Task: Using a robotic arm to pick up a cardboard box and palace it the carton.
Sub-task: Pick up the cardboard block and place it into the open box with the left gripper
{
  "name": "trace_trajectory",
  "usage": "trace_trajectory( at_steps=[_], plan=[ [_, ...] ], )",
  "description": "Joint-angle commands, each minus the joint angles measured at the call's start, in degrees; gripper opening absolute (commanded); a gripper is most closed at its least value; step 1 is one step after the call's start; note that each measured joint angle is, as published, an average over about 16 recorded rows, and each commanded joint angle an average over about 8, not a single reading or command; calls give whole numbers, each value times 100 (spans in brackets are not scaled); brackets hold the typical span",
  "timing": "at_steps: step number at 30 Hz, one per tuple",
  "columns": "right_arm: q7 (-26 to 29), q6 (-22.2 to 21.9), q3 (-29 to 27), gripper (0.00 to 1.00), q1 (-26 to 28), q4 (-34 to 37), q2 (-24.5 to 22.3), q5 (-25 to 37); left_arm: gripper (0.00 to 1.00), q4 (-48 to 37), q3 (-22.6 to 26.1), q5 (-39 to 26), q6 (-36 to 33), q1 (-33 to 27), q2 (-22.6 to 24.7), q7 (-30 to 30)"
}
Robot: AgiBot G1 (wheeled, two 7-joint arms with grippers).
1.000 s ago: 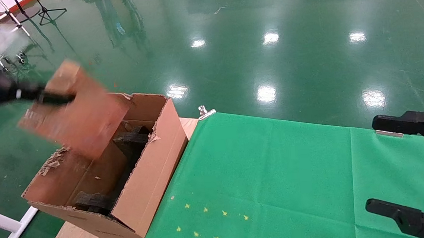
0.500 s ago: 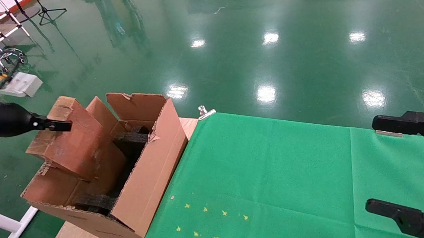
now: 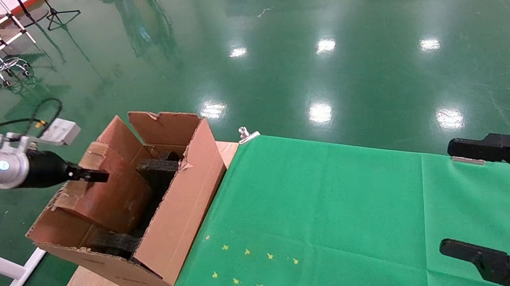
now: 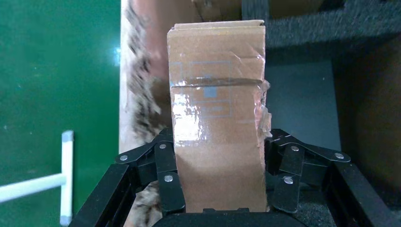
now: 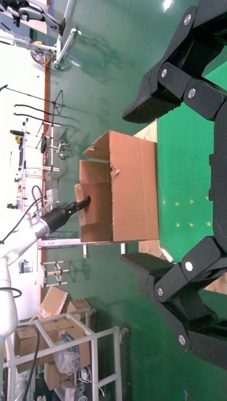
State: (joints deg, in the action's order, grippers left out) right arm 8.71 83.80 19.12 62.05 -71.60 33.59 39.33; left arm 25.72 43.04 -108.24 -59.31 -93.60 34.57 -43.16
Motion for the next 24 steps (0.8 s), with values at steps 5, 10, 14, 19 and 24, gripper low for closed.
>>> trace_trajectory(
  at_steps=[5, 10, 14, 19, 24],
  plan=[
    [0, 0, 0, 100, 0, 0, 0, 0, 0, -546, 110, -160, 255, 62, 314, 230],
    [0, 0, 0, 100, 0, 0, 0, 0, 0, -990, 162, -239, 481, 85, 572, 390],
    [0, 0, 1, 100, 0, 0, 0, 0, 0, -1361, 161, -232, 628, 95, 765, 497],
    [0, 0, 1, 100, 0, 0, 0, -1, 6, -1780, 147, -201, 779, 131, 991, 604],
    [-1, -1, 1, 100, -1, 1, 0, -1, 68, -2028, 111, -140, 906, 170, 1128, 702]
  ],
)
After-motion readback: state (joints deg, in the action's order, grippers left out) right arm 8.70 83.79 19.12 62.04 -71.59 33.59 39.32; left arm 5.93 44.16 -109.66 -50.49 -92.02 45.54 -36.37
